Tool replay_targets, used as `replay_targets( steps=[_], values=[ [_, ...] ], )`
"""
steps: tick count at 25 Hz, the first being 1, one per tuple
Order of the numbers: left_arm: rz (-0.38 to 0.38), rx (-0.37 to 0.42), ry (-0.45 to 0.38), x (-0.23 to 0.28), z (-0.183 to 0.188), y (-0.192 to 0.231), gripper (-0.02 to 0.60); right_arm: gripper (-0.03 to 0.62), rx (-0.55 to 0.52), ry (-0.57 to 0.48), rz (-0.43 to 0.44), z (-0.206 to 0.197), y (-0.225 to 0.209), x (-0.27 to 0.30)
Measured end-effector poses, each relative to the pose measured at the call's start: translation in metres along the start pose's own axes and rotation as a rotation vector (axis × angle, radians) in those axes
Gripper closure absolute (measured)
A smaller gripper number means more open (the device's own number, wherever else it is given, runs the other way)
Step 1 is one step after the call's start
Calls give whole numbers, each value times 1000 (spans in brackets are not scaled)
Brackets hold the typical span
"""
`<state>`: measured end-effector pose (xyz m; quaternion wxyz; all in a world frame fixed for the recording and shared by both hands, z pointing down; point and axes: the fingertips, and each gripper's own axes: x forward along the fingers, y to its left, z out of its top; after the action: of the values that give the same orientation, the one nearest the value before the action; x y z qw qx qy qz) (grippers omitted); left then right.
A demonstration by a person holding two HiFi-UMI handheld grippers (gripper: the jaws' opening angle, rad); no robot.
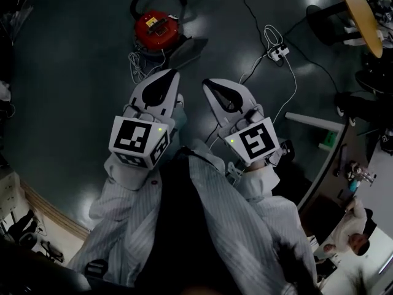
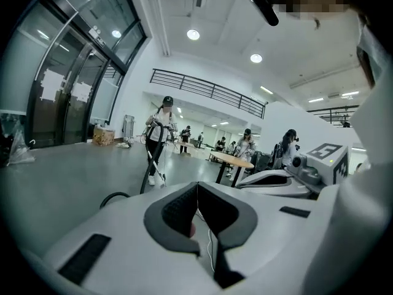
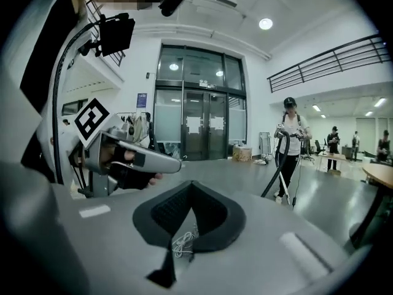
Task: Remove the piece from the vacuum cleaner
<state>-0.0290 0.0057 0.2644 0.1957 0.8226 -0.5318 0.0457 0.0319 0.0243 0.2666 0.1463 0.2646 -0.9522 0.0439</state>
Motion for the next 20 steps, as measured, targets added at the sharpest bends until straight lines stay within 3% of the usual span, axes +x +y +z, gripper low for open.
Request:
replay_targets(
  steps=[4, 7, 14, 20],
  values=[
    [17, -29, 30, 69, 14, 46, 578, 595, -25, 78, 12, -7, -79, 57],
    [66, -52, 79, 112, 3, 81, 578, 595, 10, 123, 70, -29, -126, 98],
    [244, -112, 211, 198, -54, 159, 578, 595, 16, 274, 234, -114, -218, 197],
    [339, -184, 274, 276, -124, 217, 577, 583, -1, 416, 459, -204, -259, 274]
  ],
)
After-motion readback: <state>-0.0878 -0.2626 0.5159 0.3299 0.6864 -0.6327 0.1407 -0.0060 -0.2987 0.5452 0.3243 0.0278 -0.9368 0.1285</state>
